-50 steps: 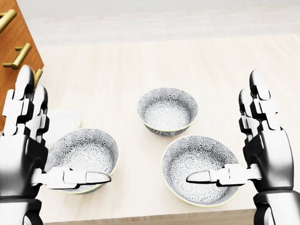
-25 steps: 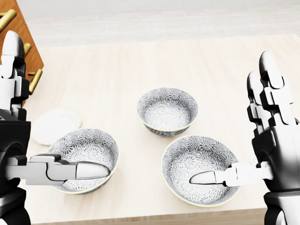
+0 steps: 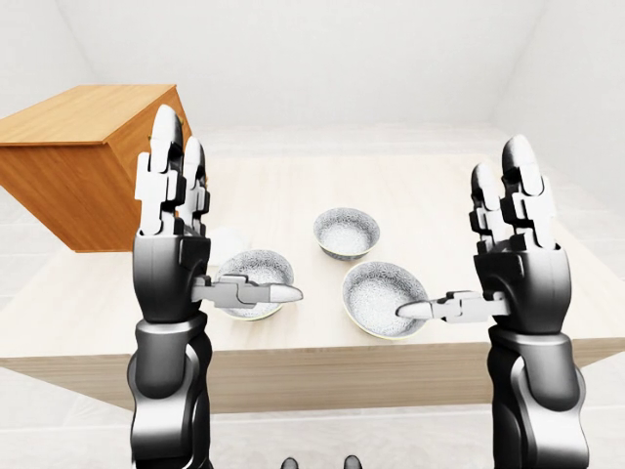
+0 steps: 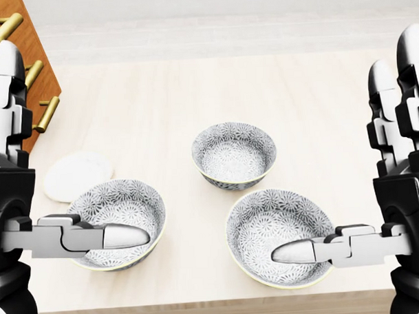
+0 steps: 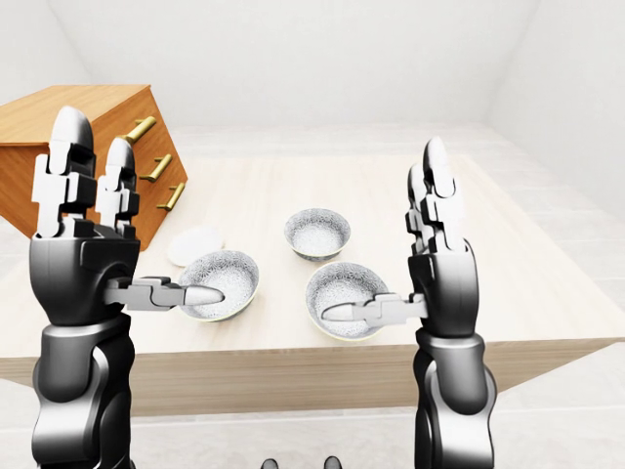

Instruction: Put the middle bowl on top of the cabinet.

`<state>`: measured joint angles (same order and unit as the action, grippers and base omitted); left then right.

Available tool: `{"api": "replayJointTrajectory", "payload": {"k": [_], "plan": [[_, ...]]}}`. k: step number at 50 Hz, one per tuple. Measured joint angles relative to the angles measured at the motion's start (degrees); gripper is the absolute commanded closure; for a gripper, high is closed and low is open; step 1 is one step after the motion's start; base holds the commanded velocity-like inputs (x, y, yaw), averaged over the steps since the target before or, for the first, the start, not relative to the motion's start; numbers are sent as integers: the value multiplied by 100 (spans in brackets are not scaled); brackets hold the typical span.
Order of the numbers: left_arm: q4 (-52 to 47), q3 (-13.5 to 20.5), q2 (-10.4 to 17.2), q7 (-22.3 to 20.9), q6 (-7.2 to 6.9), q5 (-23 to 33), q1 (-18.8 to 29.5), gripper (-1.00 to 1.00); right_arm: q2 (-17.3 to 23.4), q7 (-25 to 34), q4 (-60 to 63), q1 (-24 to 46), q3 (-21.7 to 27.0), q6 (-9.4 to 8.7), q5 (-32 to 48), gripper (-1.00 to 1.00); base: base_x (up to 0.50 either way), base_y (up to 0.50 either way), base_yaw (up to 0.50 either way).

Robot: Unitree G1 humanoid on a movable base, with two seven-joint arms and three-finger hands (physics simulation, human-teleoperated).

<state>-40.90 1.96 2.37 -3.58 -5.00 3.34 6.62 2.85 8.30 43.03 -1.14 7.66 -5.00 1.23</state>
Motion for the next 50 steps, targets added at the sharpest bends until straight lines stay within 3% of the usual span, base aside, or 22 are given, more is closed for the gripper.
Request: {"api": "replayJointTrajectory", "payload": {"k": [25,50], "plan": [[30,-15,-10,-59,0,149,-117,-100,10,-7,327,163,81,0,-28,-100,0,0,0],[-196,124,-38,-67,0,-296,4,-100,18,-112,326,182,273,0,-252,-100,0,1,0]]}}
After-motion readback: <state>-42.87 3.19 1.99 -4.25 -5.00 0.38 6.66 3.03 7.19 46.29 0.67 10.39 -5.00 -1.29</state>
